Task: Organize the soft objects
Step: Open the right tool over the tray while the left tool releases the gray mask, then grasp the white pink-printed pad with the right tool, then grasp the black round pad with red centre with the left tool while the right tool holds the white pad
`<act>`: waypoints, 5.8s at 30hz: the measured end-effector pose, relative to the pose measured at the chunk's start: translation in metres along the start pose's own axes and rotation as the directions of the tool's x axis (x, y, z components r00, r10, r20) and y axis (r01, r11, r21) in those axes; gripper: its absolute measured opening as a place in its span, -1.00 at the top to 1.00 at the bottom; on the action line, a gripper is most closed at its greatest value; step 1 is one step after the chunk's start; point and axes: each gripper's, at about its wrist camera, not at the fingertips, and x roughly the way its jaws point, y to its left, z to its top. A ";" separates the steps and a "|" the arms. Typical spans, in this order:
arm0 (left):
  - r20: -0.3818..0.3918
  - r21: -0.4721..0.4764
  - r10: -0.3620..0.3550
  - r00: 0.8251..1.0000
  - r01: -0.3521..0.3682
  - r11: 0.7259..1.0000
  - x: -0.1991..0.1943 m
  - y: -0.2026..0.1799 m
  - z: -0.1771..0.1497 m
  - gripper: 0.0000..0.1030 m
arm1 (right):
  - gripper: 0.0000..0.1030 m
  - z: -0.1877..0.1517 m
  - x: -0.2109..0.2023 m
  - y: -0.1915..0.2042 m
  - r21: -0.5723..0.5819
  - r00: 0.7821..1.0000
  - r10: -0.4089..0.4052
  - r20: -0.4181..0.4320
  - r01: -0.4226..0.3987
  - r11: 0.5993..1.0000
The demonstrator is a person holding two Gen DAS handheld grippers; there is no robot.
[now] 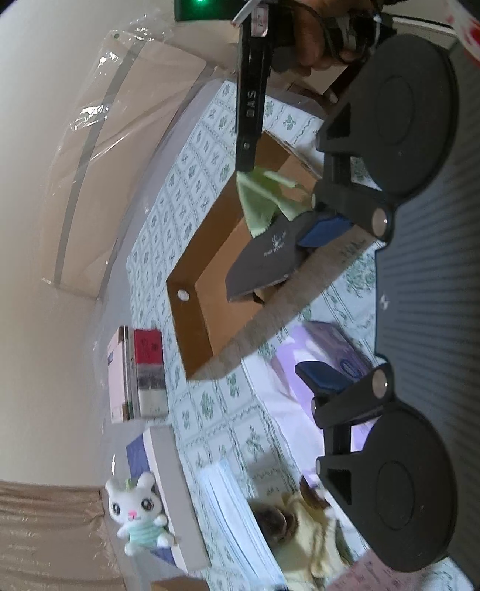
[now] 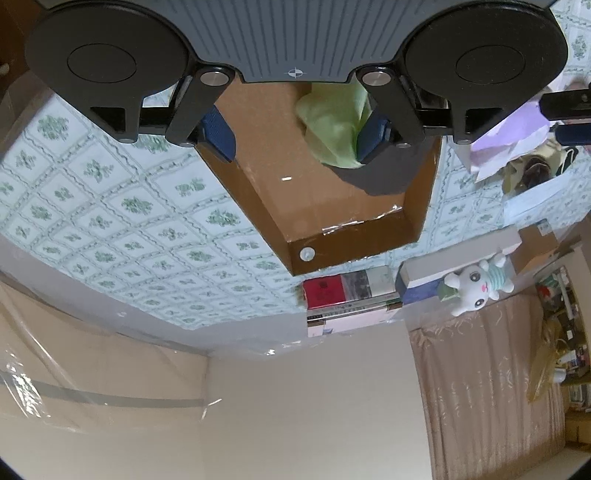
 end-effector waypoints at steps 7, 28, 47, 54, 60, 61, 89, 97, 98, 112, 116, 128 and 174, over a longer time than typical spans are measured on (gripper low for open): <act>0.010 -0.039 0.095 0.995 -0.095 0.995 -0.027 0.010 -0.021 -0.35 | -0.40 -0.023 -0.027 0.010 0.031 1.000 -0.008 -0.014 0.009 0.999; 0.069 -0.126 0.360 0.931 -0.349 0.928 -0.127 0.077 -0.078 -0.35 | -0.40 -0.053 -0.063 0.132 -0.033 0.974 0.225 -0.025 -0.225 0.974; 0.047 -0.208 0.422 0.906 -0.404 0.891 -0.164 0.130 -0.105 -0.35 | -0.40 -0.072 -0.049 0.207 -0.114 0.943 0.315 -0.103 -0.326 0.939; 0.041 -0.221 0.434 0.900 -0.416 0.882 -0.167 0.145 -0.108 -0.35 | -0.40 -0.080 -0.029 0.240 -0.152 0.928 0.343 -0.143 -0.363 0.919; 0.025 -0.242 0.439 0.898 -0.421 0.874 -0.163 0.163 -0.114 -0.35 | -0.40 -0.086 -0.005 0.267 -0.188 0.928 0.331 -0.170 -0.360 0.914; 0.020 -0.245 0.437 0.899 -0.419 0.874 -0.161 0.167 -0.115 -0.35 | -0.40 -0.088 0.001 0.271 -0.191 0.928 0.326 -0.180 -0.358 0.914; -0.057 -0.293 0.354 0.934 -0.355 0.888 -0.107 0.236 -0.140 -0.35 | -0.39 -0.136 0.105 0.337 -0.377 0.982 0.101 -0.161 -0.156 0.913; -0.057 -0.298 0.353 0.934 -0.353 0.887 -0.109 0.236 -0.141 -0.35 | 0.07 -0.129 0.100 0.336 -0.350 0.976 0.135 -0.169 -0.187 0.918; -0.057 -0.297 0.354 0.934 -0.354 0.887 -0.110 0.235 -0.141 -0.35 | 0.14 -0.129 0.097 0.336 -0.349 0.976 0.139 -0.168 -0.190 0.918; -0.027 -0.270 0.361 0.932 -0.354 0.895 -0.139 0.236 -0.133 -0.35 | 0.24 -0.113 0.036 0.325 -0.310 0.963 0.225 -0.148 -0.261 0.914; -0.015 -0.243 0.354 0.935 -0.347 0.906 -0.144 0.247 -0.126 -0.35 | 0.24 -0.096 0.028 0.321 -0.310 0.959 0.253 -0.132 -0.282 0.908; -0.025 -0.093 0.360 0.933 -0.361 0.928 -0.140 0.329 -0.098 -0.35 | 0.24 -0.028 0.061 0.317 -0.421 0.915 0.369 -0.165 -0.403 0.813; -0.191 0.034 0.012 0.981 -0.005 0.999 0.053 0.428 -0.021 -0.23 | 0.24 0.036 0.182 0.341 -0.465 0.870 0.417 -0.264 -0.494 0.735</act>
